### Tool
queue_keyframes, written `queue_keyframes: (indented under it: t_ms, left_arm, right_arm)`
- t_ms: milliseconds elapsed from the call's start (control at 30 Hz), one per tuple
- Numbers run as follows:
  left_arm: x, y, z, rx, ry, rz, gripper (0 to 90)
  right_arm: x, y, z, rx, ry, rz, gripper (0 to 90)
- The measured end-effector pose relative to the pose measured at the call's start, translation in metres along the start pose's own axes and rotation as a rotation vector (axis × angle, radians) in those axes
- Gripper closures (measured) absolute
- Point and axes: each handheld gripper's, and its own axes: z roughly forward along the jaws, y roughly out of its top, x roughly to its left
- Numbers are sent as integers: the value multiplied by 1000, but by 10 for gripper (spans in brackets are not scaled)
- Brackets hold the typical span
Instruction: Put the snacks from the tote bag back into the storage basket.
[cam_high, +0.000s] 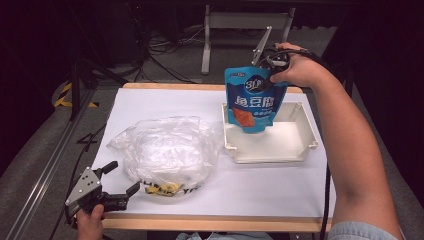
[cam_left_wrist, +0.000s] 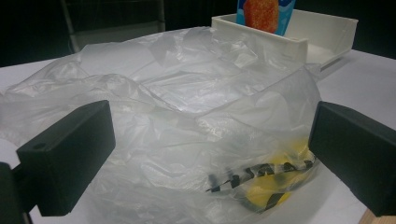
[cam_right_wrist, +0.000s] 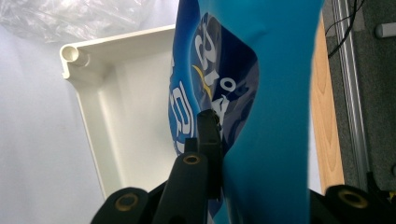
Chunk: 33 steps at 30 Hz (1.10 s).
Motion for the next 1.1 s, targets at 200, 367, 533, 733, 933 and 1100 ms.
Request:
queue_keyframes:
  t_ms: [200, 367, 533, 733, 933, 1100]
  left_arm:
    - [0, 0, -1, -4, -1, -1, 13]
    - [0, 0, -1, -1, 1, 1, 13]
    - [0, 0, 0, -2, 0, -1, 13]
    - [0, 0, 0, 0, 1, -3, 13]
    - [0, 0, 0, 8, 0, -1, 13]
    - [-1, 0, 0, -2, 2, -1, 13]
  right_arm:
    - [0, 1, 3, 2, 0, -10, 889]
    - [0, -1, 7, -14, 3, -4, 888]
    - [-1, -5, 12, -14, 10, -3, 887]
    - [-2, -9, 13, -15, 6, -3, 884]
    - [-2, -11, 11, -4, -18, -4, 849]
    - [-1, -14, 8, -25, -40, -15, 800]
